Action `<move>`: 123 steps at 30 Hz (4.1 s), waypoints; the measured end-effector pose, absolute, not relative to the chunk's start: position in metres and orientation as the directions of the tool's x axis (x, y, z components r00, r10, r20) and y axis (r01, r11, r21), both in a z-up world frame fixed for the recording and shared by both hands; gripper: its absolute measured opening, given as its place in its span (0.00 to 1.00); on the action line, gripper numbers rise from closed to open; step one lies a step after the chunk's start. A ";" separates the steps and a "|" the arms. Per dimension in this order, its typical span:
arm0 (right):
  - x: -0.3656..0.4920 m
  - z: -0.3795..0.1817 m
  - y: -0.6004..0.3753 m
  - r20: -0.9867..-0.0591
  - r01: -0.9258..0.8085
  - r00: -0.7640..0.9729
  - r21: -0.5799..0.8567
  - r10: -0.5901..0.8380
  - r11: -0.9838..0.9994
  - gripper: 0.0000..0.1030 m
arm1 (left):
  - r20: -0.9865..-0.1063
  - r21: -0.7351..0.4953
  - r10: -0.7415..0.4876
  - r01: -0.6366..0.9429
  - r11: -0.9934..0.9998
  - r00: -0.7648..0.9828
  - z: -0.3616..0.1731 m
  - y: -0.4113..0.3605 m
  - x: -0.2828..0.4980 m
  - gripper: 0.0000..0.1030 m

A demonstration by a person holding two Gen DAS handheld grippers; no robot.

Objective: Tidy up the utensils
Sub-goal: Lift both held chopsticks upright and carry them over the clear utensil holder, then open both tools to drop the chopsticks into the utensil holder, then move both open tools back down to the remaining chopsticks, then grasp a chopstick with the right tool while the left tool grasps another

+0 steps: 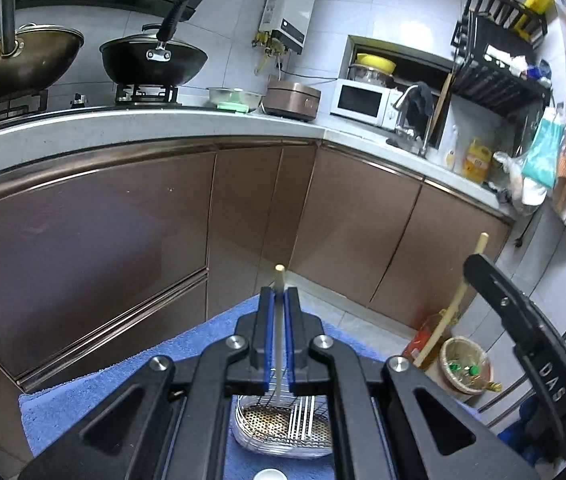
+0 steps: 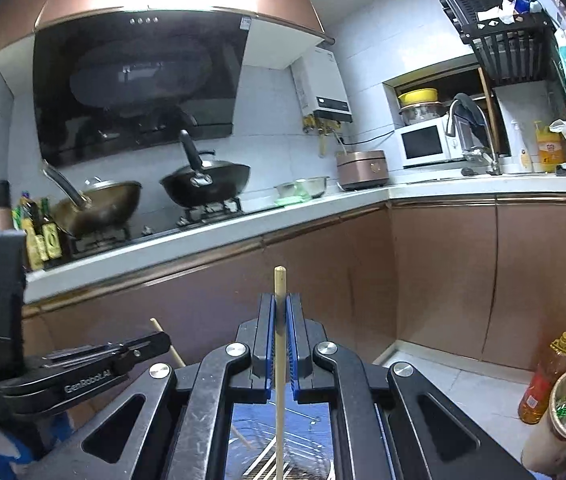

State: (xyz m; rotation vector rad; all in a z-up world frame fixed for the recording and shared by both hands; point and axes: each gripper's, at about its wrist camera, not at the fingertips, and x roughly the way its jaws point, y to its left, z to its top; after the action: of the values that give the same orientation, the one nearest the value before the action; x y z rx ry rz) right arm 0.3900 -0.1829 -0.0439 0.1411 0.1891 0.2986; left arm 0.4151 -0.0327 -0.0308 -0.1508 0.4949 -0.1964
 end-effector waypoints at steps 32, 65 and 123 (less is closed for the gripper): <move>0.215 -0.022 -0.195 -0.224 -0.236 0.939 0.128 0.260 0.963 0.25 | -0.410 -0.127 -0.289 0.259 0.957 0.865 0.002 0.004 0.255 0.34; 0.150 -0.095 -0.205 -0.467 -0.184 0.843 0.221 0.269 0.958 0.27 | -0.647 -0.252 -0.429 0.354 0.901 0.630 -0.102 0.012 0.183 0.34; 0.290 -0.279 -0.157 -0.925 -0.327 0.298 0.134 0.236 0.936 0.09 | -0.951 -0.247 -0.287 0.282 0.927 0.111 -0.267 -0.100 0.323 0.09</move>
State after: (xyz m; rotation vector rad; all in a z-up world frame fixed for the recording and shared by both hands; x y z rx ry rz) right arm 0.2902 -0.1574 -0.2795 -0.0858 1.2118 0.3747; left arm 0.3235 -0.1001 -0.2673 -0.0046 1.3983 -0.4177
